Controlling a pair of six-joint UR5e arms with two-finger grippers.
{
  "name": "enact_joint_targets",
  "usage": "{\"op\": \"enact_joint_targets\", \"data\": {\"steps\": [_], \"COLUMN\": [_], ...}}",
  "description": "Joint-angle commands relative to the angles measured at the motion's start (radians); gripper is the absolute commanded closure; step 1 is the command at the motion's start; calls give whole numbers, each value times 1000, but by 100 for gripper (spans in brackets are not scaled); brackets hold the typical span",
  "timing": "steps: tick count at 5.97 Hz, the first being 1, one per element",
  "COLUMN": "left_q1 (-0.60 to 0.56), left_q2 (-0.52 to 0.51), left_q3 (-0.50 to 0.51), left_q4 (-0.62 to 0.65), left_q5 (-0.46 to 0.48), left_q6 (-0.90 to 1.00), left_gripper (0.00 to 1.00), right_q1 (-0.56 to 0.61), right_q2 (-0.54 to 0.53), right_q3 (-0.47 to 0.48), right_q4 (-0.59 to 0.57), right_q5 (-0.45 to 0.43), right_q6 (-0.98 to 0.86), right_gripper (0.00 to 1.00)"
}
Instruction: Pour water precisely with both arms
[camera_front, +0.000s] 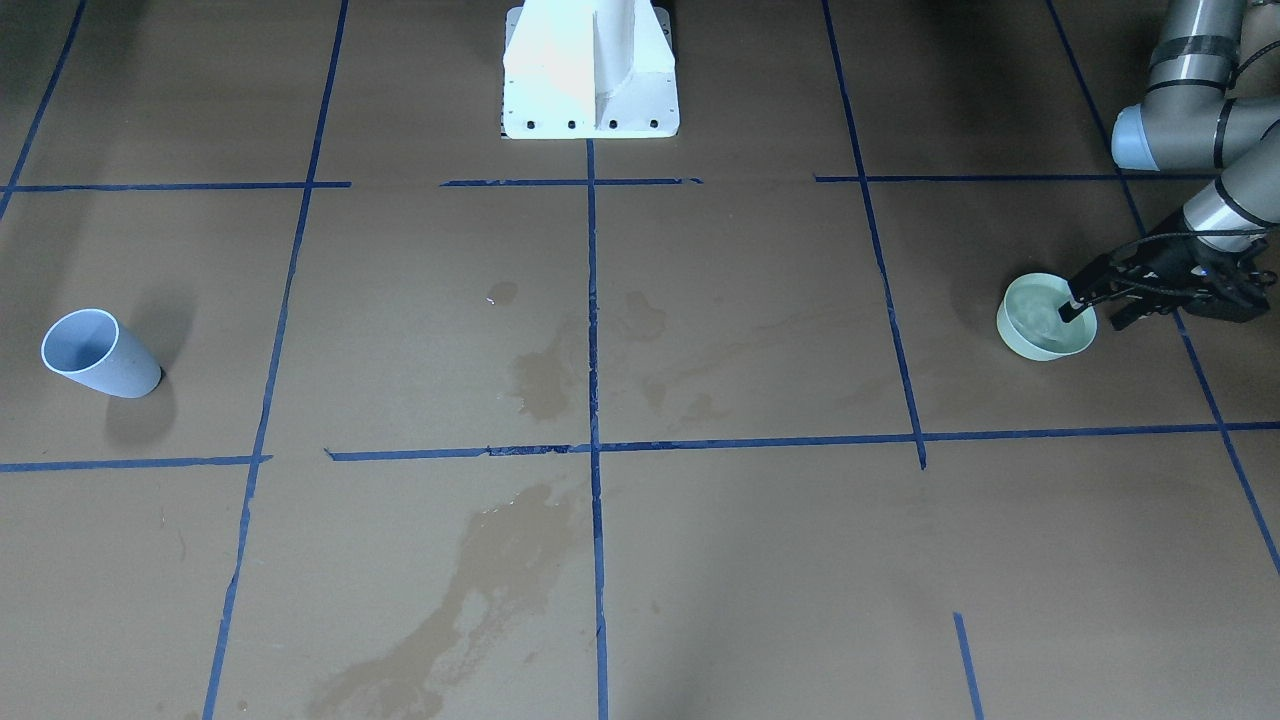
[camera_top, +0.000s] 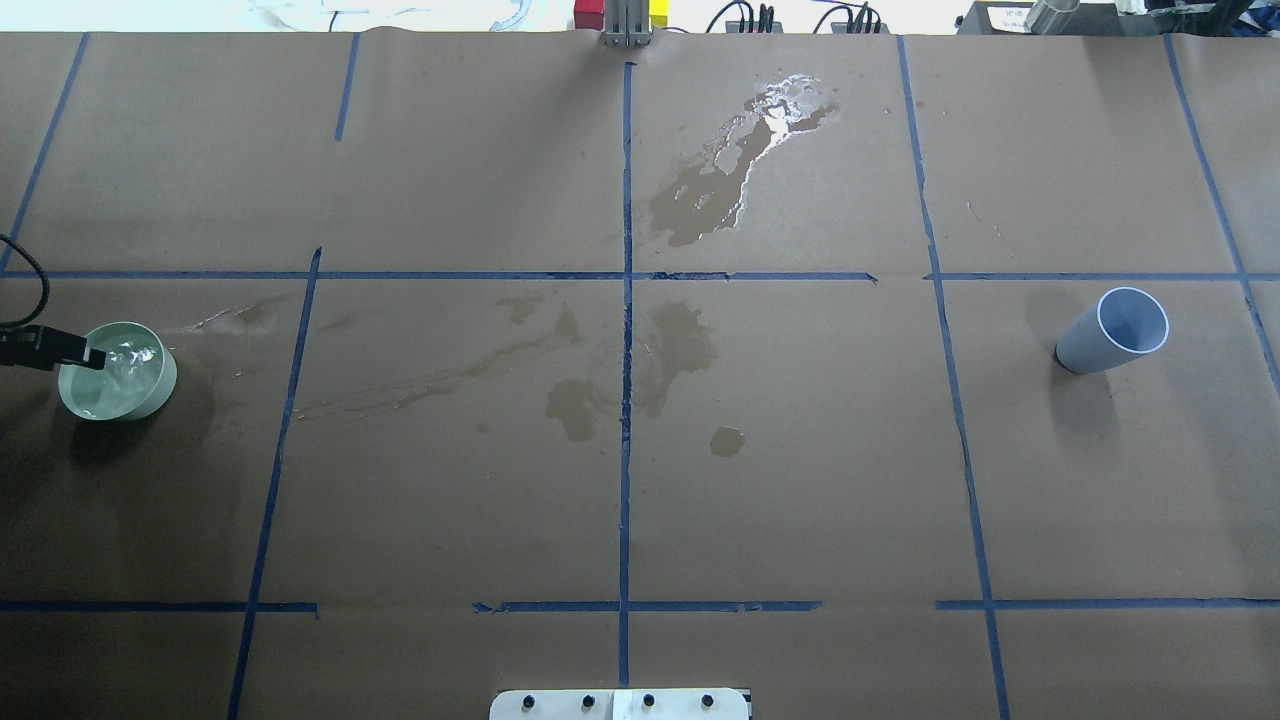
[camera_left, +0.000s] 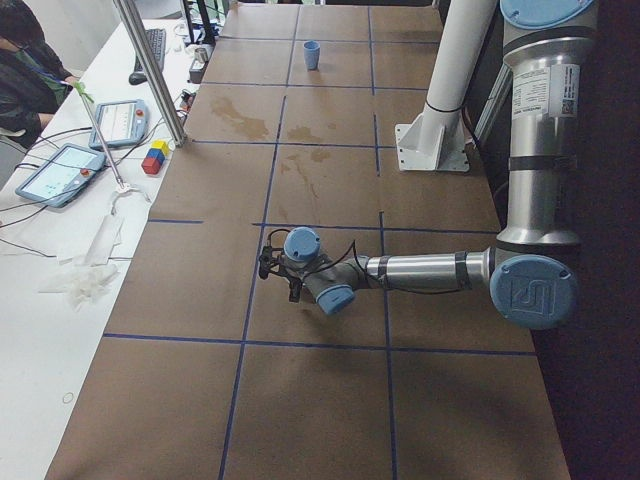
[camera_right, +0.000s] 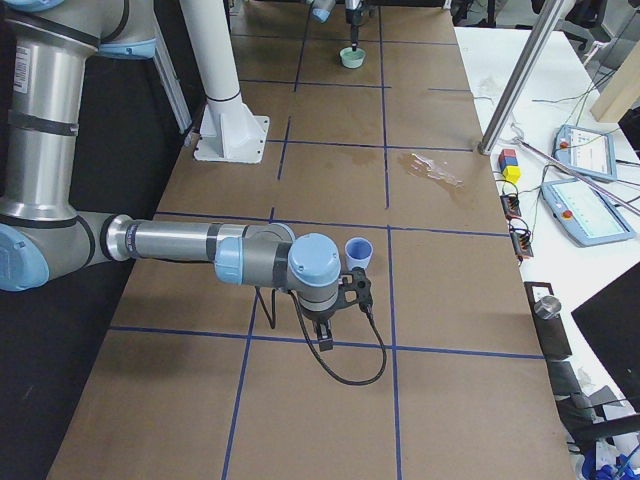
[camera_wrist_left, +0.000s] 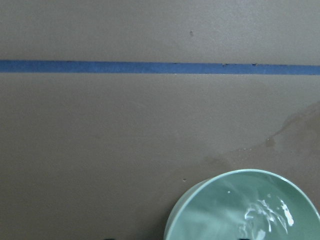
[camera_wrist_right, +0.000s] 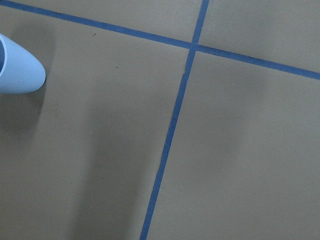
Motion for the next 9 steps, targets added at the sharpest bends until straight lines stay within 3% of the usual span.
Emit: {"op": "enact_joint_targets", "data": {"steps": [1, 4, 5, 6, 9], "left_q1": [-118, -376, -464, -493, -500], "left_q2": [3, 0, -1, -3, 74], "left_q3": [-21, -258, -285, -297, -276], "left_q4": [142, 805, 978, 1063, 1034], "left_q5": [-52, -77, -74, -71, -54], "left_q6": [252, 793, 906, 916, 904], "left_gripper": [0, 0, 0, 0, 0], "right_q1": [0, 0, 0, -3, -12], "right_q2": [1, 1, 1, 1, 3], "right_q3": [1, 0, 0, 0, -3], "right_q4": [1, 9, 6, 4, 4], "right_q5": [0, 0, -1, -4, -21], "right_q6": [-1, 2, 0, 0, 6], "right_gripper": [0, 0, 0, 0, 0]}}
